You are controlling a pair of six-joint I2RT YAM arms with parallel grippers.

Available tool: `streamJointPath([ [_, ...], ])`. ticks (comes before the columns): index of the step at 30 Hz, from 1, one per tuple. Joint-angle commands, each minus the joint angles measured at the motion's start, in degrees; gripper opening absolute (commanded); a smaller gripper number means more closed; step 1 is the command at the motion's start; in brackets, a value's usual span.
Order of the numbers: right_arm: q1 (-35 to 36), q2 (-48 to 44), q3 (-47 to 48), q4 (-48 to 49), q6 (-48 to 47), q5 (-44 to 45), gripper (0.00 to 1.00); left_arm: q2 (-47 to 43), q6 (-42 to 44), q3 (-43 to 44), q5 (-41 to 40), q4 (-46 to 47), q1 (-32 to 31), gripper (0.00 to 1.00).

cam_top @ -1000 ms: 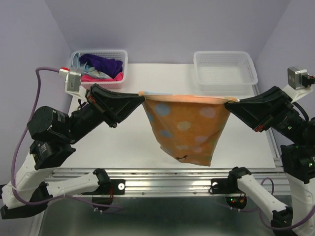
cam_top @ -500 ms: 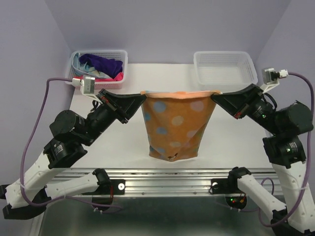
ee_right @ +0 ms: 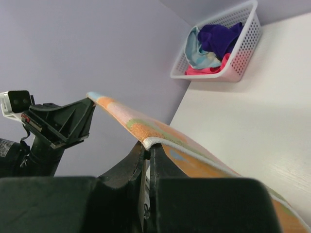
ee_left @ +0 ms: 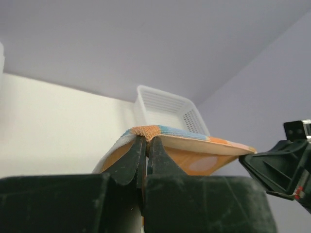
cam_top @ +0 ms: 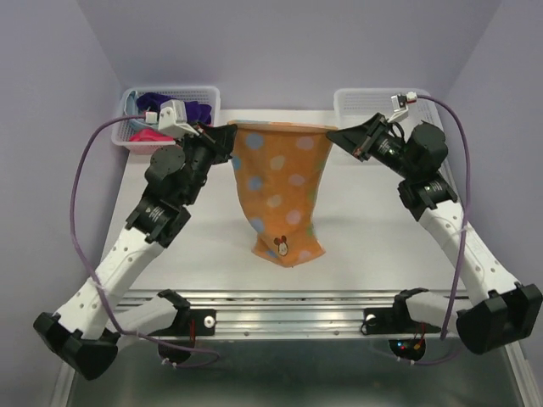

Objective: Fold and stack the towels
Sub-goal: Flatten out the crumpled towel

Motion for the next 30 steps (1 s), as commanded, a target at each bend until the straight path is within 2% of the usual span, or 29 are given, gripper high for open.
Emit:
streamJointPath([
  [1,-0.52,6.54,3.23,9.28,-1.88,3.48,0.01,5.29,0.65,-1.12,9.31,11.12,8.62,0.0],
  [6,-0.61,14.91,7.89,11.04,-3.64,5.42,0.01,13.3,1.8,2.13,12.92,15.87,15.13,0.0],
  [7,-0.7,17.79,9.56,11.39,-4.25,5.77,0.01,16.09,1.54,3.09,16.76,16.49,17.32,0.0],
  [15,-2.54,32.03,18.08,14.72,-5.22,5.07,0.01,32.54,2.68,10.29,25.22,22.03,23.39,0.0],
  [23,-3.42,44.44,29.08,12.54,-9.08,5.94,0.01,52.56,5.93,26.71,34.89,24.58,24.37,0.0],
  [30,-4.12,50.07,34.0,9.11,-11.99,10.07,0.01,63.84,6.81,35.35,39.73,25.99,24.37,0.0],
])
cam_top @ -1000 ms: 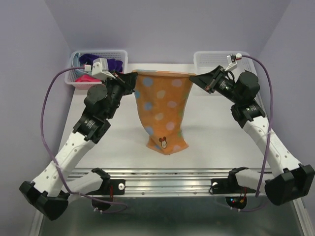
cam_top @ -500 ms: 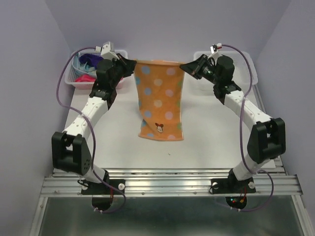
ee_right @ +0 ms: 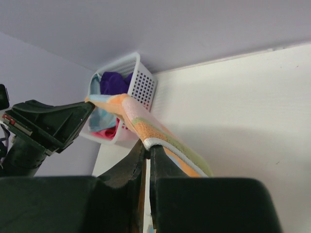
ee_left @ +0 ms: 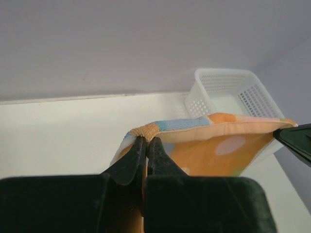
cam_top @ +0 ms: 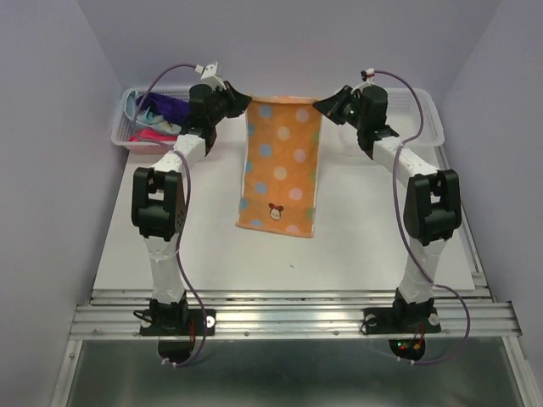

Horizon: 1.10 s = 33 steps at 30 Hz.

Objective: Fold and stack the towels
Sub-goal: Flatten out the crumpled towel, then fold the towel

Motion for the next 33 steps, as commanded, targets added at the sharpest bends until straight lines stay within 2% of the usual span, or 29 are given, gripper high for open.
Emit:
streamJointPath([
  [1,-0.69,0.79,5.77,-0.51,-3.62,4.85,0.01,2.97,2.24,6.33,4.24,4.59,0.26,0.0],
  [4,-0.96,2.37,7.96,-2.36,-5.99,7.06,0.01,6.4,2.33,9.49,2.93,3.19,0.35,0.0],
  [11,-1.05,9.13,15.08,-7.28,-7.84,-1.02,0.01,10.19,2.51,11.78,1.78,1.87,0.35,0.0],
  [13,-0.96,9.05,13.69,-7.37,-7.23,-1.91,0.01,8.97,2.77,10.65,1.16,0.9,0.35,0.0],
  [17,-0.96,6.5,8.93,-6.41,-5.64,-2.44,0.01,3.69,2.69,3.98,-0.33,1.07,0.35,0.0],
  [20,-0.96,1.95,0.27,-4.47,-2.93,-4.36,0.01,-0.43,2.42,-3.57,-0.6,1.43,0.26,0.0],
  [25,-0.87,-3.07,-9.07,-2.8,0.15,-7.35,0.01,-5.53,0.75,-13.34,1.86,3.62,0.17,0.0],
  [33,1.59,-11.33,-22.69,-2.01,1.91,-9.82,0.01,-16.35,-0.13,-30.13,-0.42,5.64,-0.53,0.0],
])
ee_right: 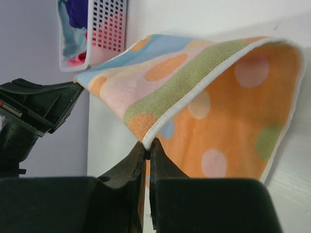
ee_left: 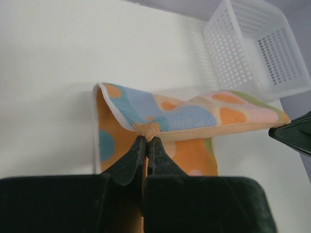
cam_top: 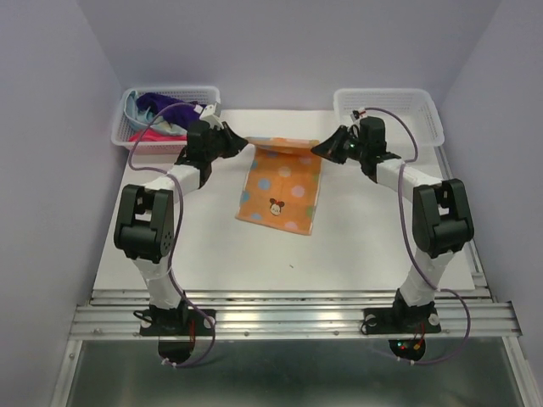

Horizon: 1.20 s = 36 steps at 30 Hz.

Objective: Fold and stack the towels
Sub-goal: Fold the towel

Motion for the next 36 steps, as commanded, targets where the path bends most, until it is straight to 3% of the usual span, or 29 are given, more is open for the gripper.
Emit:
streamJointPath([
  [1,1.87,-6.24,-6.11,3.39,1.22,-1.43,0.01,-6.47,-0.63,-5.85,-0.86,4.36,-0.33,0.0],
  [20,9.61,-25.93,-28.17,-1.01,3.41,6.57,0.01,-23.0,-4.23,-27.21,-1.47,3.66,-2.0,0.0],
  [36,13.13,-25.5,-36.44,3.39,5.61,5.34,0.01,-22.56,-6.52,-32.67,-2.97,-0.64,-2.71,0.0],
])
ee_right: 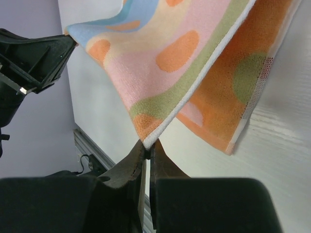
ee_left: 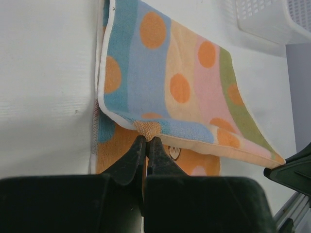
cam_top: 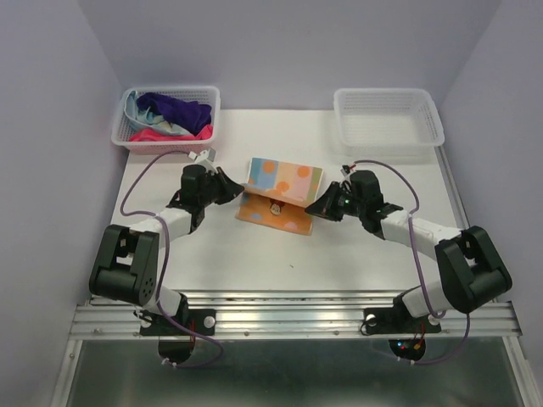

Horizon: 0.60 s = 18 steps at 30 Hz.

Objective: Fold and stack the towels
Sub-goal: Fold the towel

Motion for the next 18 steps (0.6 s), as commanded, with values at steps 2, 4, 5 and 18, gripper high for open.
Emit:
streamJointPath([
  [2,0.82,1.58,-2.85,4.44,1.35,0.05,0.01,-0.53,-1.06,-1.35,-1.96,-2.47,-0.17,0.0],
  [4,0.91,2.2,-3.38,4.79,1.61,-0.12,0.01,0.08,-1.5,-0.91,-3.02,-6.06,-0.17,0.0],
  [5,1.08,2.37,-3.99,5.05,1.7,-0.12,0.01,0.52,-1.5,-0.65,-3.37,-7.3,-0.17,0.0],
  [18,2.32,4.4,-7.07,5.41,3.19,-0.3,0.06,-5.01,-2.56,-2.58,-6.54,-16.01,-1.05,0.18],
])
